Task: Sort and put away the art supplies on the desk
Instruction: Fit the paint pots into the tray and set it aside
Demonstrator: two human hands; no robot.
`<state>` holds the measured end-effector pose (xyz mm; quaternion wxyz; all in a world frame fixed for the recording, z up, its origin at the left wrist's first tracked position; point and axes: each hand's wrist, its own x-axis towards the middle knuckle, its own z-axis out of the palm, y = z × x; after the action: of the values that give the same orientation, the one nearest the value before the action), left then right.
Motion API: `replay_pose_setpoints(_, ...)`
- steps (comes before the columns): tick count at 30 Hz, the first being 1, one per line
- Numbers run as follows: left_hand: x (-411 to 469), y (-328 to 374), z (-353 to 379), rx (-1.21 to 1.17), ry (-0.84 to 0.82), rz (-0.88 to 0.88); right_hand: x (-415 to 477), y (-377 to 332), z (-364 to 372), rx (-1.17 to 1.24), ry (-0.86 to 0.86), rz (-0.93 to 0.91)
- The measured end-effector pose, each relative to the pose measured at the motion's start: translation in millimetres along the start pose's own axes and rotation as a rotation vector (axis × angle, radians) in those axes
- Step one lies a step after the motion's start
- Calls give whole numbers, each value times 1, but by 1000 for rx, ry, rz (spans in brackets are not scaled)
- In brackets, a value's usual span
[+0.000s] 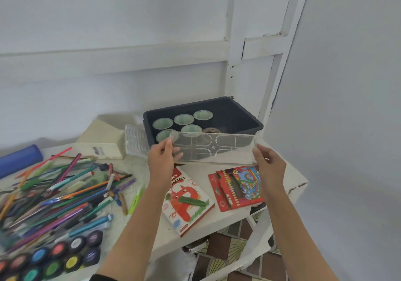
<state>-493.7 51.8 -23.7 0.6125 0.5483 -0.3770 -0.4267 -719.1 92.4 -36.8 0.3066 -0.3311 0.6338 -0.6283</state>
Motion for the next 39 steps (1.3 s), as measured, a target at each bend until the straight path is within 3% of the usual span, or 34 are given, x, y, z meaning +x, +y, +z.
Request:
replay_pose_setpoints(7, -5, 2, -159, 203, 220, 26, -105, 6, 95, -84, -189, 43)
replay_pose_setpoints(14, -38, -4, -308, 283, 518, -86, -211, 32, 165, -130, -428, 53)
replay_pose_setpoints(18, -51, -24, -365, 365, 521, -151, -255, 49, 188, -233, -516, 30)
replay_pose_setpoints(33, -44, -69, -410, 758, 444, -191, -286, 67, 204, -505, -569, 3)
replay_pose_setpoints(39, -40, -66, -417, 734, 388, -252, -284, 68, 208, -506, -555, 25)
